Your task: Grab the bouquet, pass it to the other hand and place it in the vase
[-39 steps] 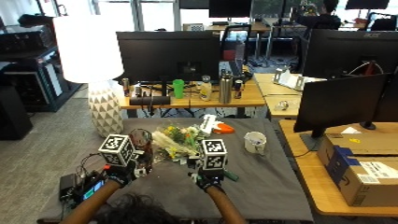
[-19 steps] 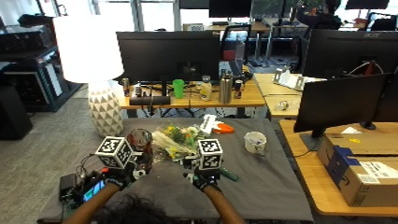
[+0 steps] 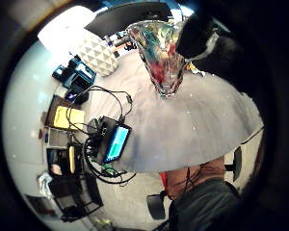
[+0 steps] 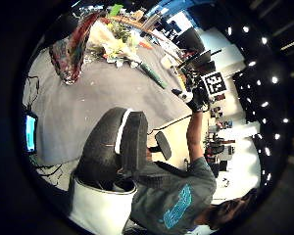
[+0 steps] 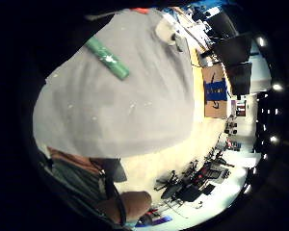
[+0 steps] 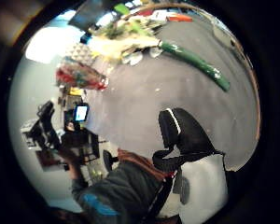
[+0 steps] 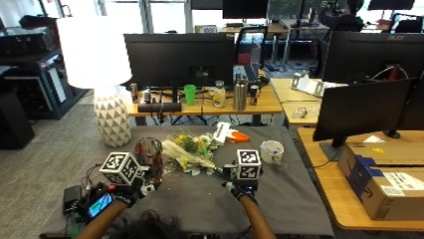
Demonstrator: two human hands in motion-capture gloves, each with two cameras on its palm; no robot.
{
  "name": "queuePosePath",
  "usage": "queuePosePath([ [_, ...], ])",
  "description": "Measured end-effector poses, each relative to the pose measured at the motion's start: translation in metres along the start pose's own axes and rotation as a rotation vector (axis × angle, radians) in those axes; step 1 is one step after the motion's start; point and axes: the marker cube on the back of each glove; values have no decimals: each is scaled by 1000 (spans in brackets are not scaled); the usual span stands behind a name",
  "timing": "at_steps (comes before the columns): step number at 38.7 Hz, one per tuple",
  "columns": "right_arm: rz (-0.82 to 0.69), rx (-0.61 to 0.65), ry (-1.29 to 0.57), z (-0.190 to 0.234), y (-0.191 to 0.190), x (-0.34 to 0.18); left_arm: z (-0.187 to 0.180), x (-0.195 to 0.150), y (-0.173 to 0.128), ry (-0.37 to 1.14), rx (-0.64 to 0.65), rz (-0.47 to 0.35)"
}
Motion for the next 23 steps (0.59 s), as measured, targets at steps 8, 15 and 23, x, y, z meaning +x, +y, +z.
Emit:
queuePosePath([
  [8,74,16,-53,29,-40,42,14,-1,-5,2,27,-2],
  [15,117,-9,-149,62,-71,59,26,-1,-10,11,28,-4],
  [23,170,-232,-206,59,-36,37,33,0,-12,18,14,-18],
])
